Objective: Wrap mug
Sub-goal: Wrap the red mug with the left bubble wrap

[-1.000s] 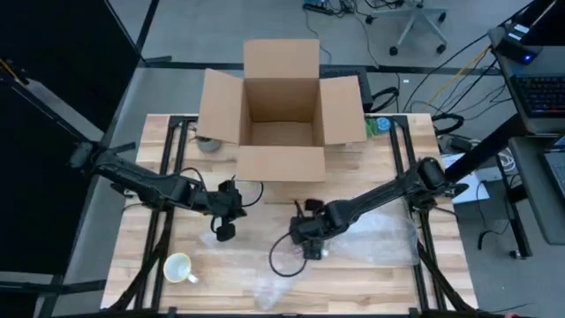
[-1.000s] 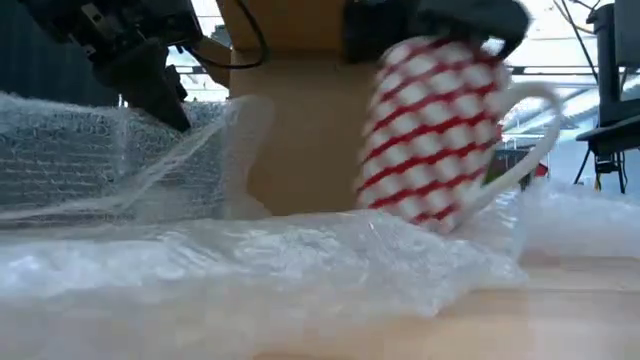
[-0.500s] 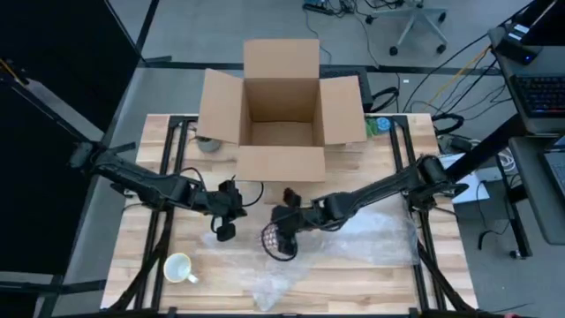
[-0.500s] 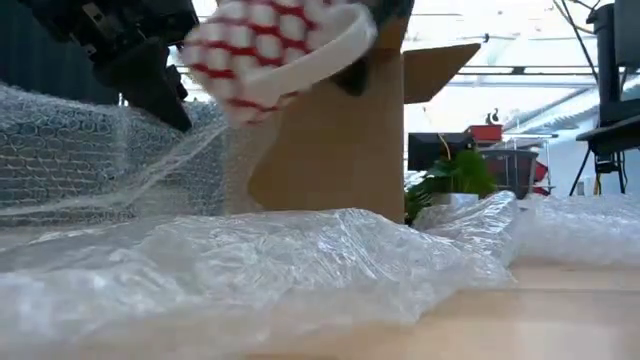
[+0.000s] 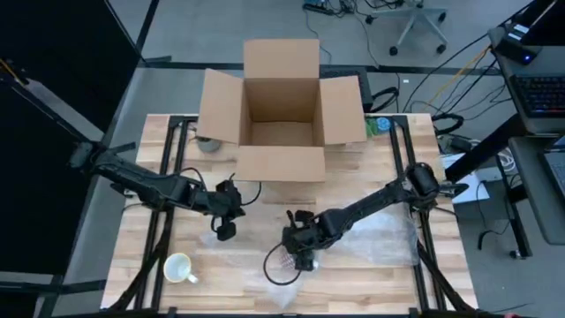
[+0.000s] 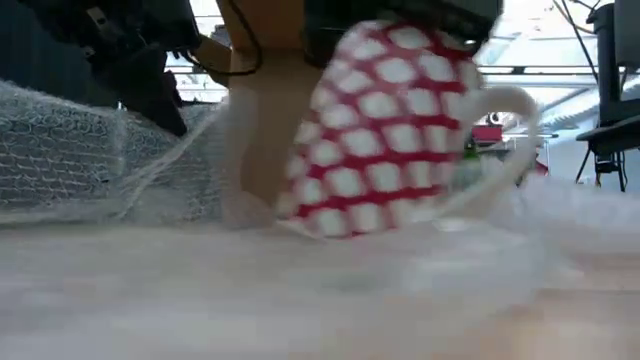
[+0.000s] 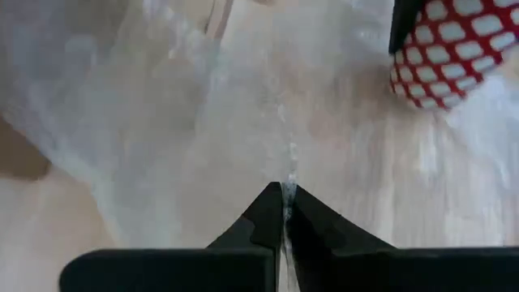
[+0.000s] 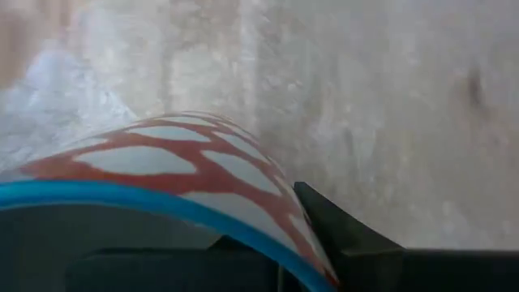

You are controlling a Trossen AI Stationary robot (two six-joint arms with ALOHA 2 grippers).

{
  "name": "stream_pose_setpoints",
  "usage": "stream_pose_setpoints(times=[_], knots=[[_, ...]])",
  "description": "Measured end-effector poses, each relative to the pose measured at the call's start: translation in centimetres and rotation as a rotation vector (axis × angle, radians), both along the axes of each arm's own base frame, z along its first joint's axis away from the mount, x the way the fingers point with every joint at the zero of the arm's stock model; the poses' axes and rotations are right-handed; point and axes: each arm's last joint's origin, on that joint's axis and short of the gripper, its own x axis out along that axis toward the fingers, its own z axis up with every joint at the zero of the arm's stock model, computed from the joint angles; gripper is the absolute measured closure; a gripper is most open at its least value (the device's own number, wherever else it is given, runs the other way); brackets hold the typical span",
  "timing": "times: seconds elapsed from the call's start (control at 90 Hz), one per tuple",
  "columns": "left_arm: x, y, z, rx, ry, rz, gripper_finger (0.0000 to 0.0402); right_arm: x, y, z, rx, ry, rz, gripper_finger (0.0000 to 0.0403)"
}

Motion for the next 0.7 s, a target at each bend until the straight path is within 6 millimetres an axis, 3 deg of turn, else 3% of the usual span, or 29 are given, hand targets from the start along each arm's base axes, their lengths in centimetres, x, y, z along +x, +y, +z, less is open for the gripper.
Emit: stream_pose_setpoints(times=[0.211,0.333,0.511,0.7], knots=[[0.1,0.0,0.1,-0.087,-0.015,0.095,0.0398,-2.8,-1.3,1.2,-0.092,0.198,0.018,0.0396],[0.1,0.0,0.1,-0.08,-0.005,0.091,0.0398,-3.7,-1.6,2.3,-0.104,0.229,0.006,0.0396],[0.0,0.0,0.1,-0.066,-0.004,0.075,0.0398,-3.1,-1.5,4.5,-0.085,0.045,-0.015,0.0396],[0.2,-0.1,0.2,-0.072,-0.026,0.073,0.0398,-0.2,-2.9,5.3,-0.184,-0.242,-0.135,0.0396]])
